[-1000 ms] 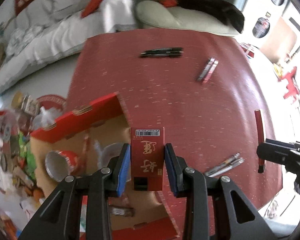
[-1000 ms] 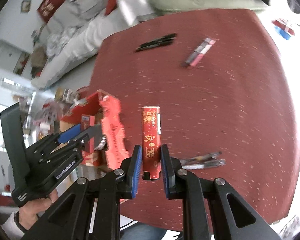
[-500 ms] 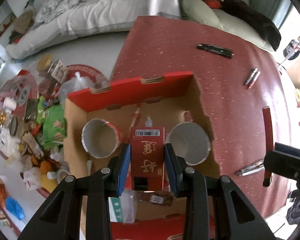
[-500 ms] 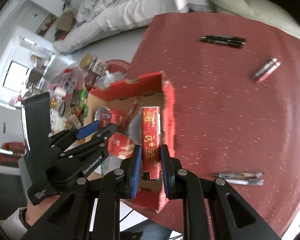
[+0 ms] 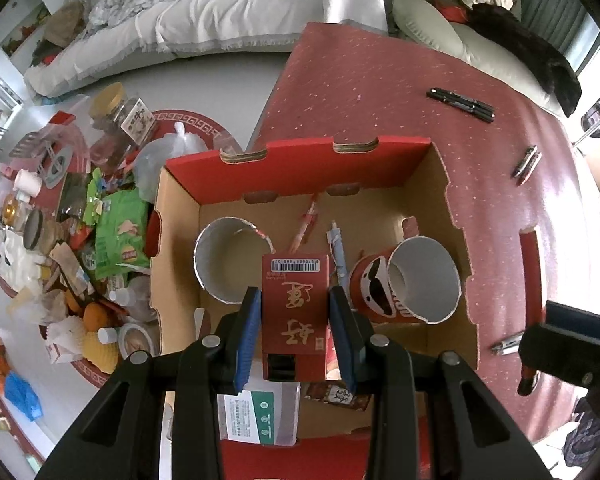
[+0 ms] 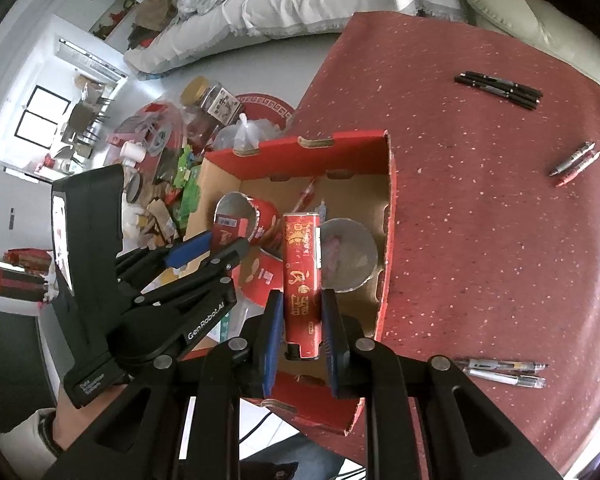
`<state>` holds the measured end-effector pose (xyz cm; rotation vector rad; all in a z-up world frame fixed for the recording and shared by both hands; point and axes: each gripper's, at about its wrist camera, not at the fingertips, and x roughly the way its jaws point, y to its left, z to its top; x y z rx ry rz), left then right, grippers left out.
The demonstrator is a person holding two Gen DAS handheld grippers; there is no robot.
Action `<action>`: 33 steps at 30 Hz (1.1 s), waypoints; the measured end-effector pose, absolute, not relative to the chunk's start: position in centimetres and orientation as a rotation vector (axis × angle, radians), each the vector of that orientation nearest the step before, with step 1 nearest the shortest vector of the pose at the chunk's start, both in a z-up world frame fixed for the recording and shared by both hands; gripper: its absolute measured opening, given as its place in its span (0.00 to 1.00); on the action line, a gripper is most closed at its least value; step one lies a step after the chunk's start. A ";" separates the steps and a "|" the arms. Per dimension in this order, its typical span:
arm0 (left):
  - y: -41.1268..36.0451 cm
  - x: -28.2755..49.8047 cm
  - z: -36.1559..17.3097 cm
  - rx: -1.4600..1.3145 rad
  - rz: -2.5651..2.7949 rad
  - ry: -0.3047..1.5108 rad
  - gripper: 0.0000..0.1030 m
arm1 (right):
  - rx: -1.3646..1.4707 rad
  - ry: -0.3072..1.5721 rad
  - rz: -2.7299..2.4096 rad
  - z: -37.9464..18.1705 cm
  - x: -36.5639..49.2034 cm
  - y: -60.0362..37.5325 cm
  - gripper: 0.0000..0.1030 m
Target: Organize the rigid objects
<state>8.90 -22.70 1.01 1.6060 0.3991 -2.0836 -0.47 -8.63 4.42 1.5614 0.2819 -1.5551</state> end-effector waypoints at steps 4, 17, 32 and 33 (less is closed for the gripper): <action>-22.7 9.2 0.6 1.613 -2.077 0.400 0.36 | 1.575 0.288 -1.541 4.0 -0.2 -8.8 0.20; -22.8 10.2 -1.7 1.671 -2.031 0.396 0.36 | 1.656 0.329 -1.473 0.5 1.5 -9.2 0.20; -23.2 10.1 -3.9 1.704 -1.995 0.354 0.36 | 1.783 0.388 -1.409 -4.5 2.6 -9.3 0.20; -23.3 10.1 -3.9 1.705 -1.999 0.360 0.36 | 1.790 0.392 -1.408 -4.8 2.6 -9.3 0.20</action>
